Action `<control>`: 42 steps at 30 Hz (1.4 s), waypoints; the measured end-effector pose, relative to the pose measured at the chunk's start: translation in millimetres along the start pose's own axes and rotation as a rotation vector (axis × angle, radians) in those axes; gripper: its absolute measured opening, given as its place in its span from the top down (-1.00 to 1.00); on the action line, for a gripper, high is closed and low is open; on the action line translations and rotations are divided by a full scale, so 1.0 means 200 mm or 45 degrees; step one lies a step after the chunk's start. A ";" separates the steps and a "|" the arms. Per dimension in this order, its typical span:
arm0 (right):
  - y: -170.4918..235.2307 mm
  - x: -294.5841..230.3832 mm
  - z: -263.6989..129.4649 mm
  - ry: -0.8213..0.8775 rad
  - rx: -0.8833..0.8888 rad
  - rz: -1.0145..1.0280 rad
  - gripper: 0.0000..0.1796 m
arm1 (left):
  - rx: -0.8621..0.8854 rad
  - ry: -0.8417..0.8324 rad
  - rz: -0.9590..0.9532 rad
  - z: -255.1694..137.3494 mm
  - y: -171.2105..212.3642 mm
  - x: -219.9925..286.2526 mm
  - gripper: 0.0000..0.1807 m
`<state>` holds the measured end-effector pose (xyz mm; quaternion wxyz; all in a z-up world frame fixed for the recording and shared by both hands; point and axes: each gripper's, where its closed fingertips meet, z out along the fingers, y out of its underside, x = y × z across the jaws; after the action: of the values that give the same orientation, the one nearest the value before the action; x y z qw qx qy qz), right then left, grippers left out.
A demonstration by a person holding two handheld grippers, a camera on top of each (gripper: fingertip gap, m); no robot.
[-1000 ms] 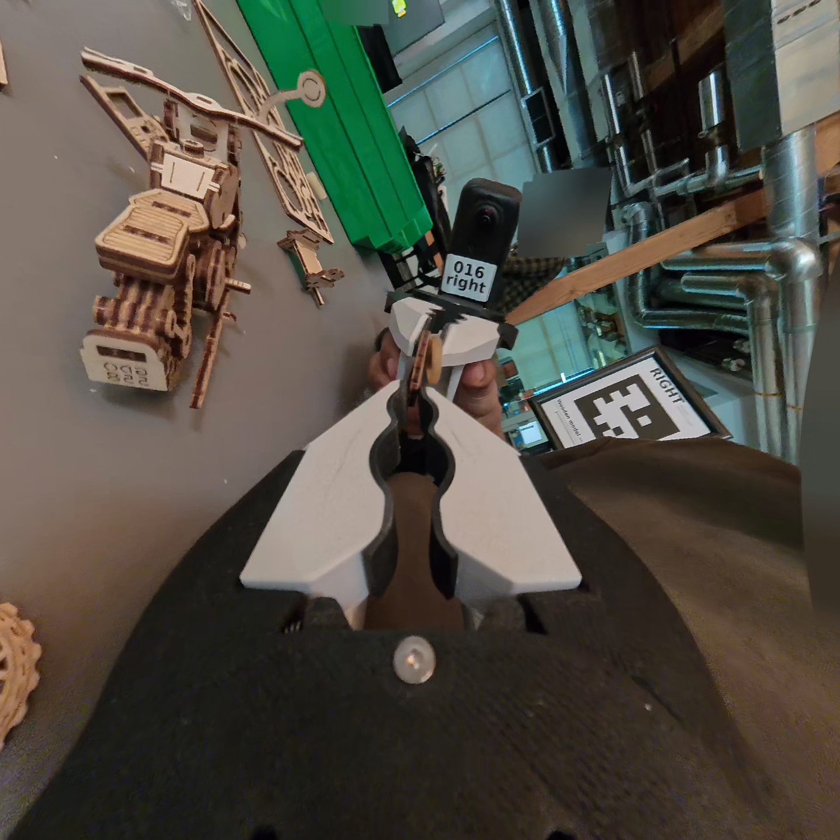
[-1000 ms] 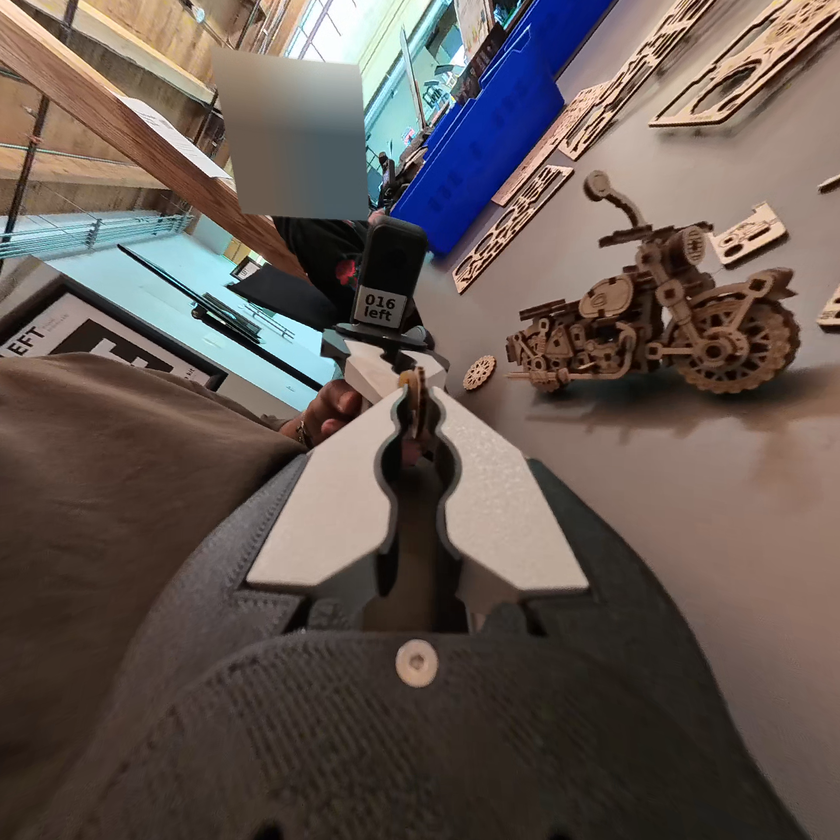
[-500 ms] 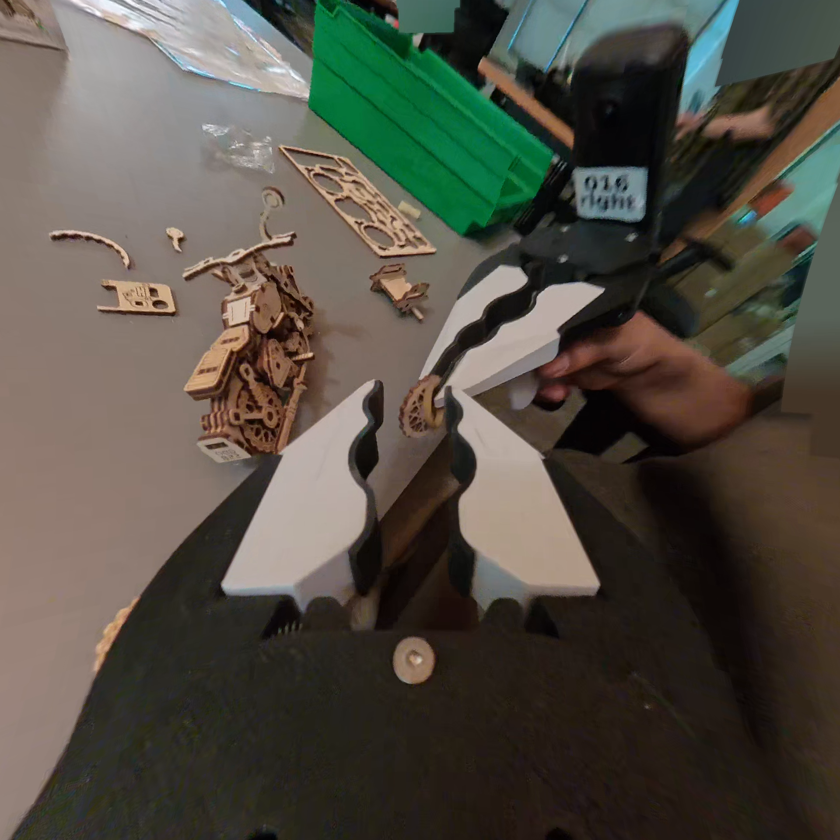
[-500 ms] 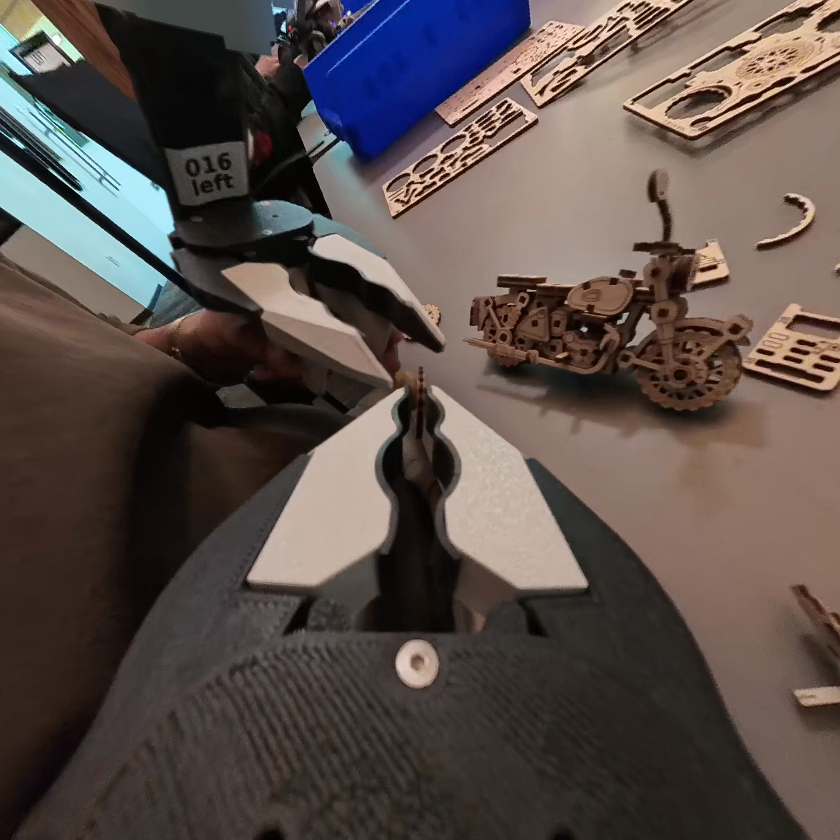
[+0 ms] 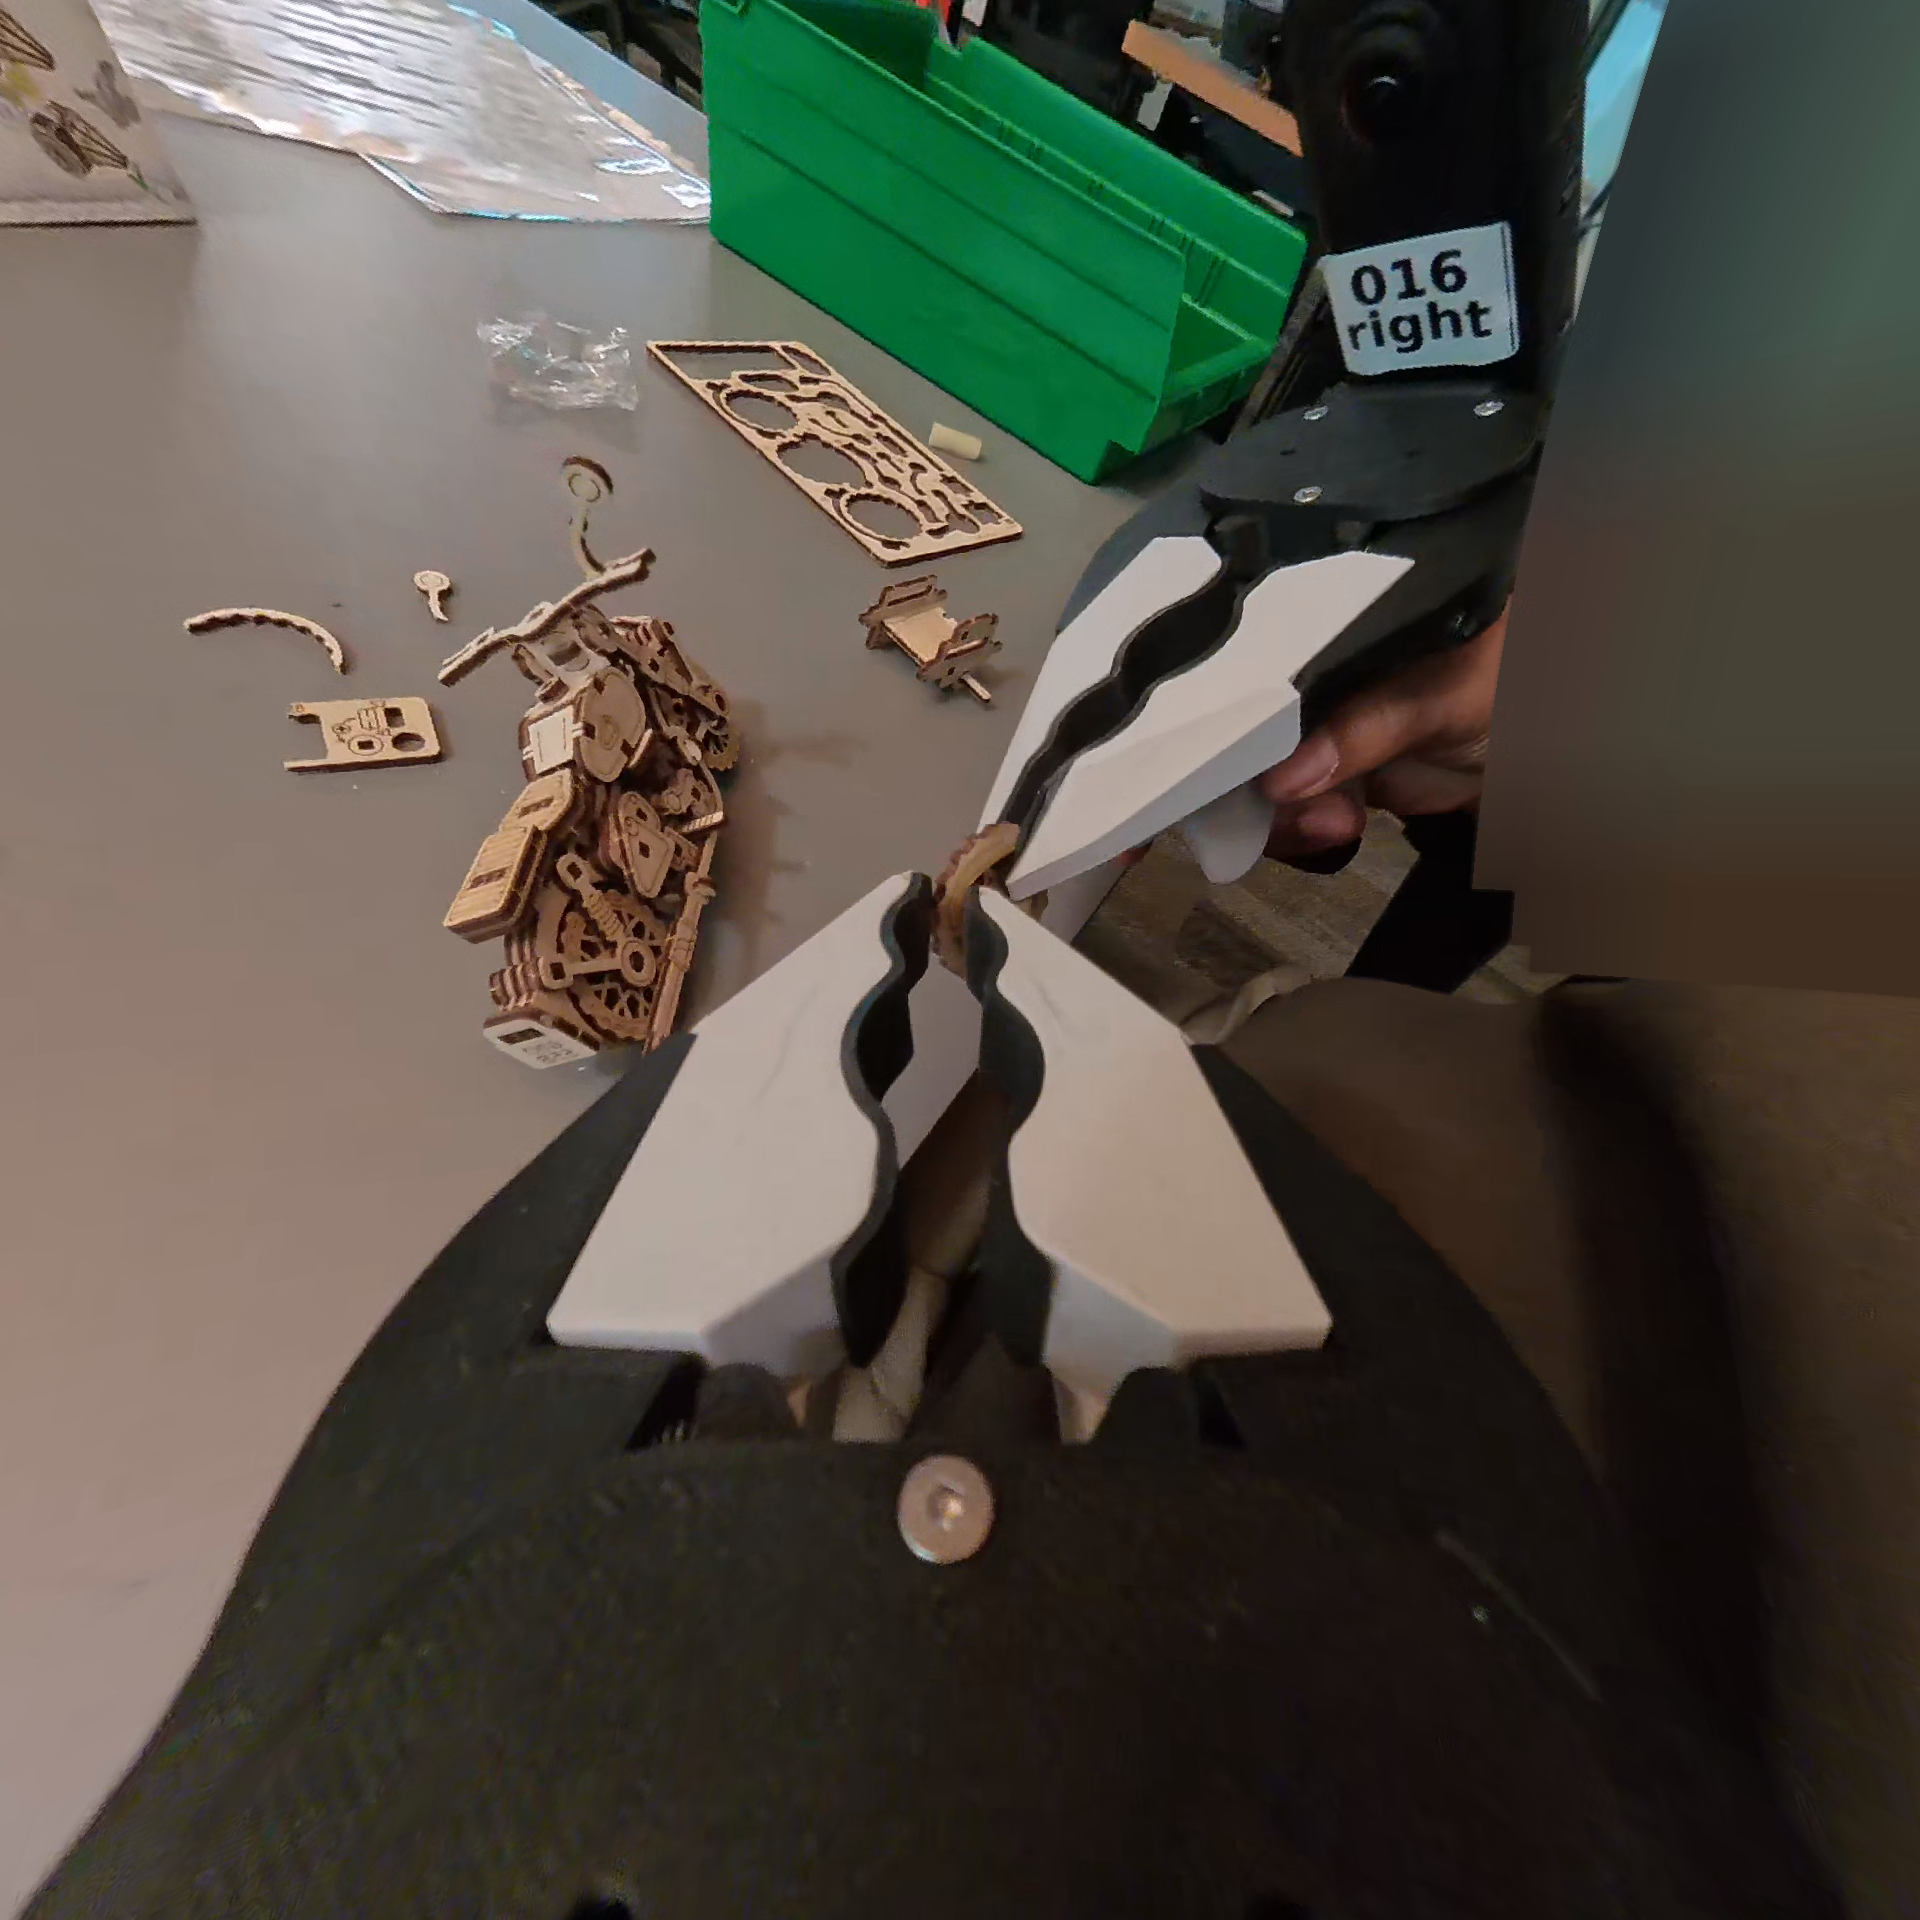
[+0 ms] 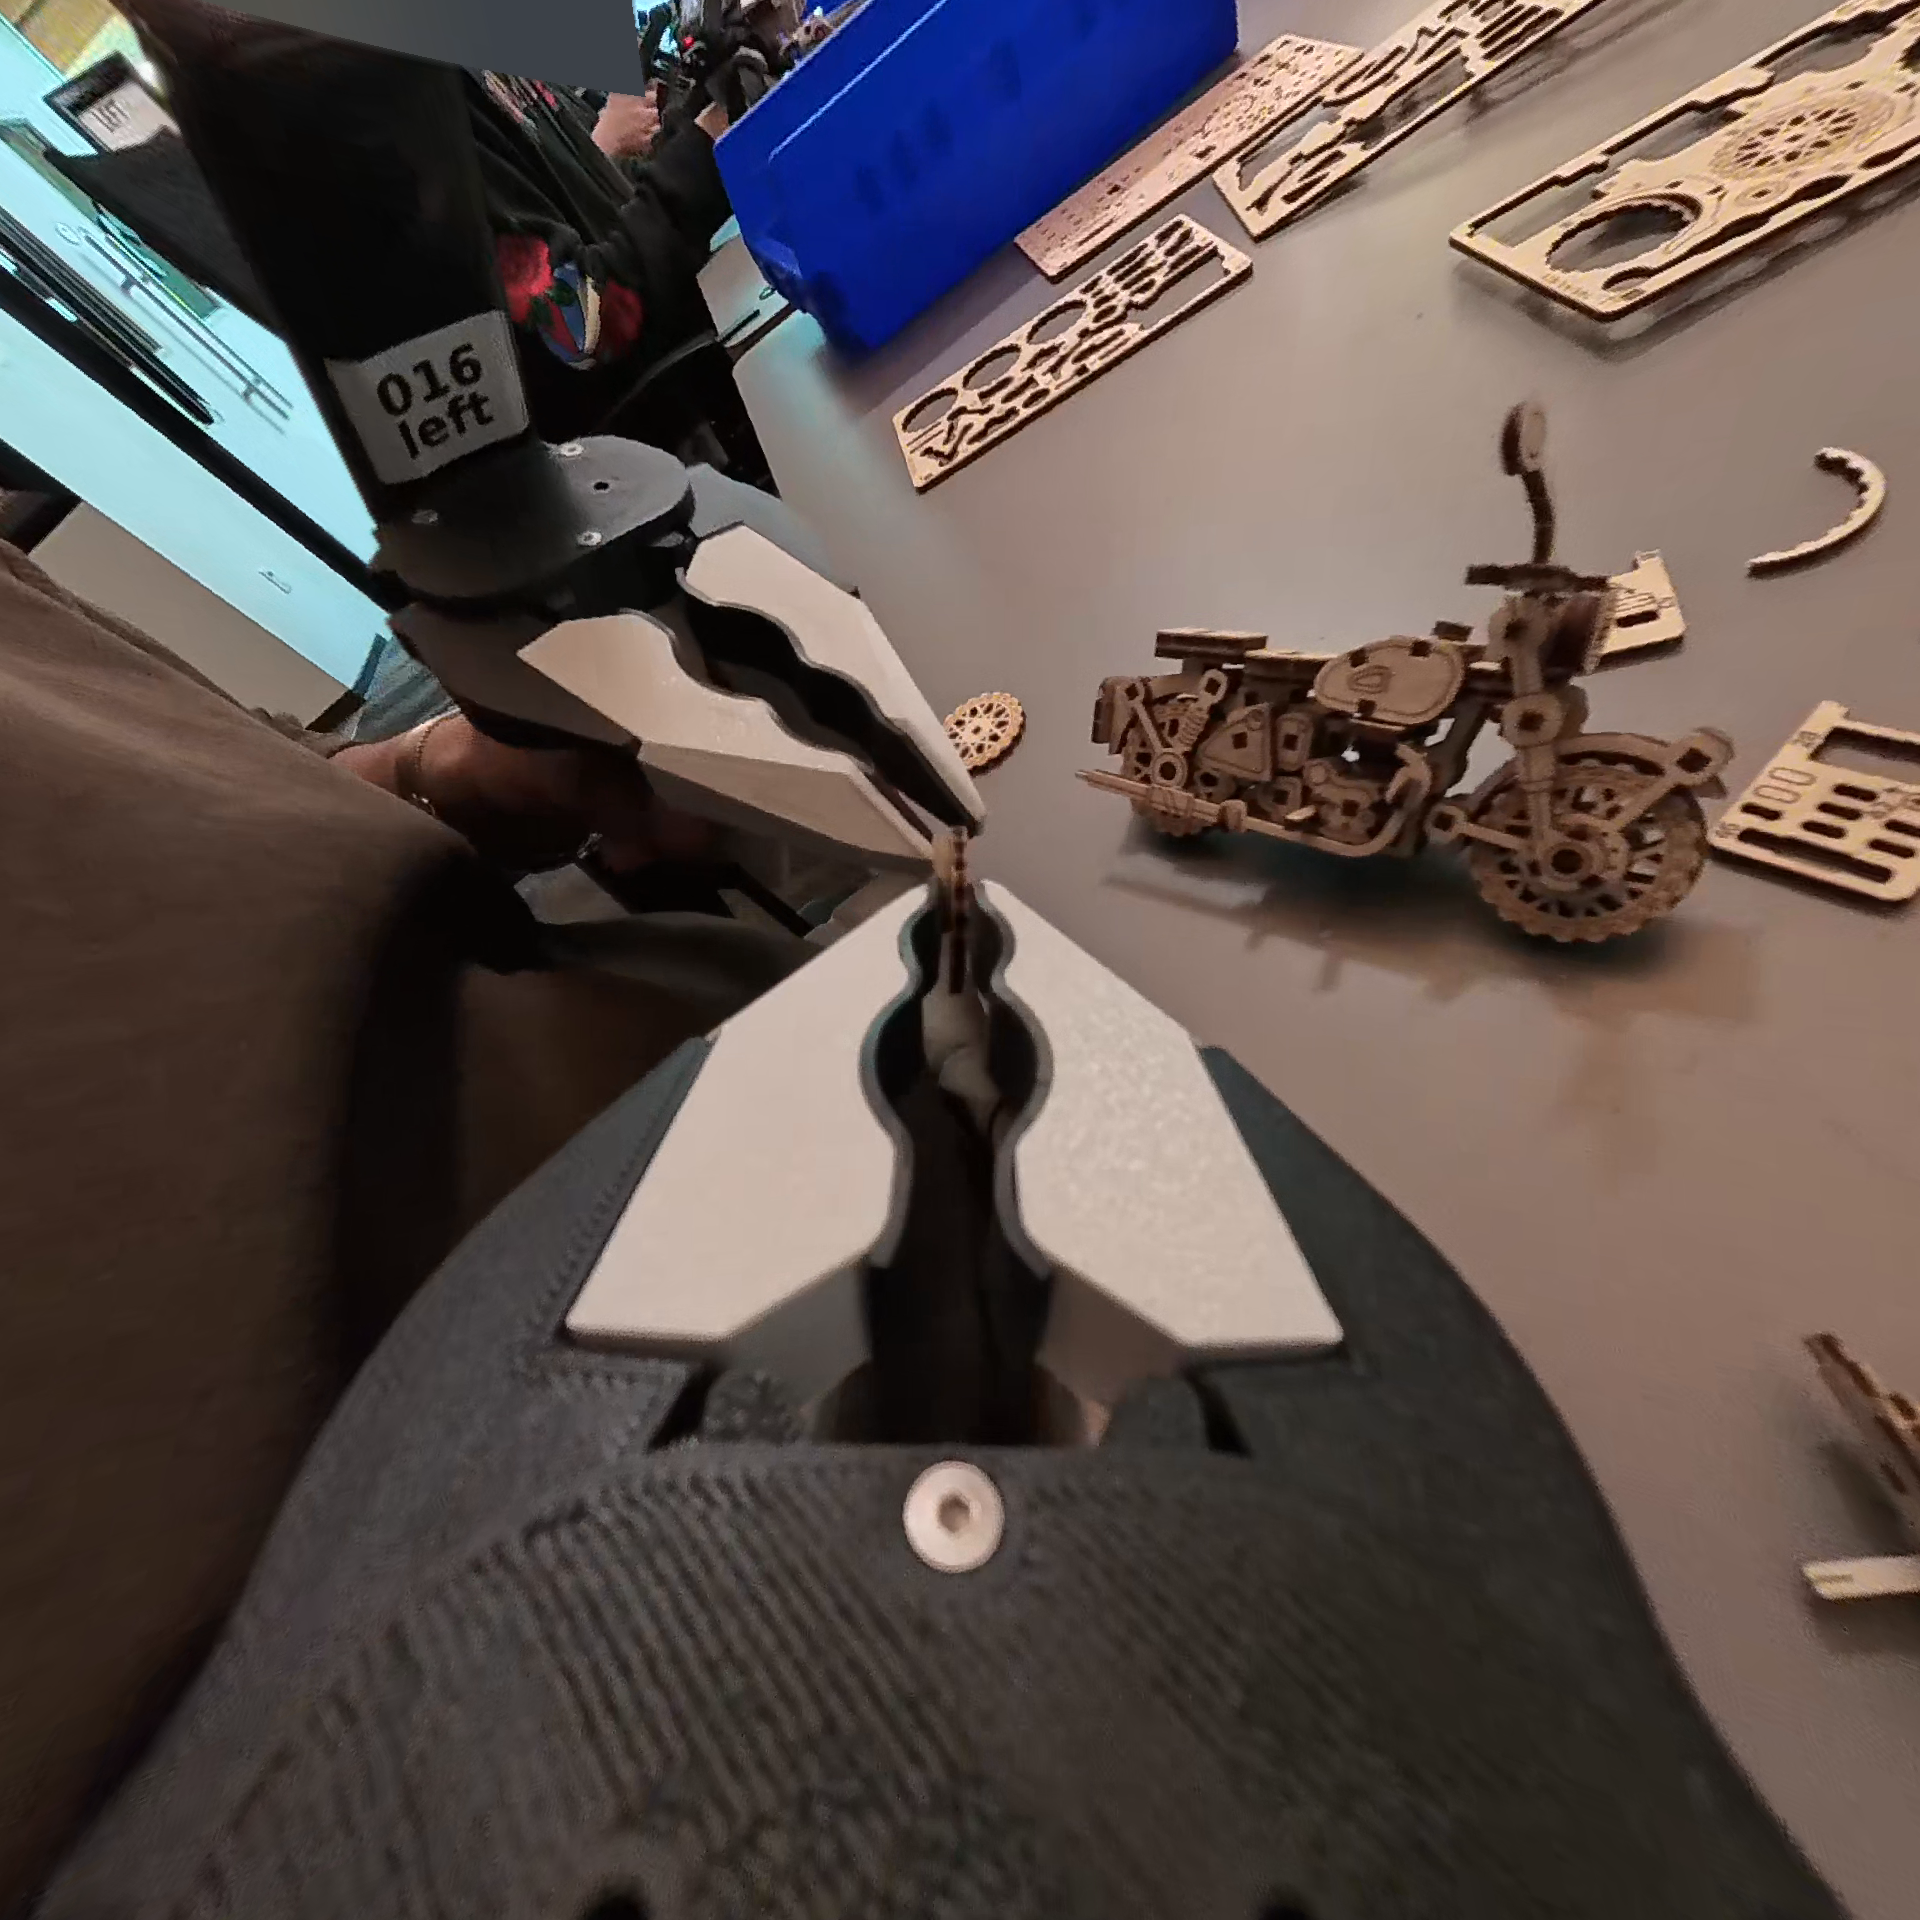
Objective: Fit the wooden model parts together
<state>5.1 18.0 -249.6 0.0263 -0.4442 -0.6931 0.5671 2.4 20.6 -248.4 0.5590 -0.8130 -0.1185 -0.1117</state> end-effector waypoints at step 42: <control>0.07 -0.01 0.01 0.098 -0.168 -0.193 0.96 | -0.046 -0.008 -0.024 -0.02 0.00 0.00 1.00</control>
<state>13.2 14.0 -260.8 0.0664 -0.4127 -0.7589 0.4992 1.7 16.8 -248.0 0.5427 -0.8222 -0.1257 -0.1166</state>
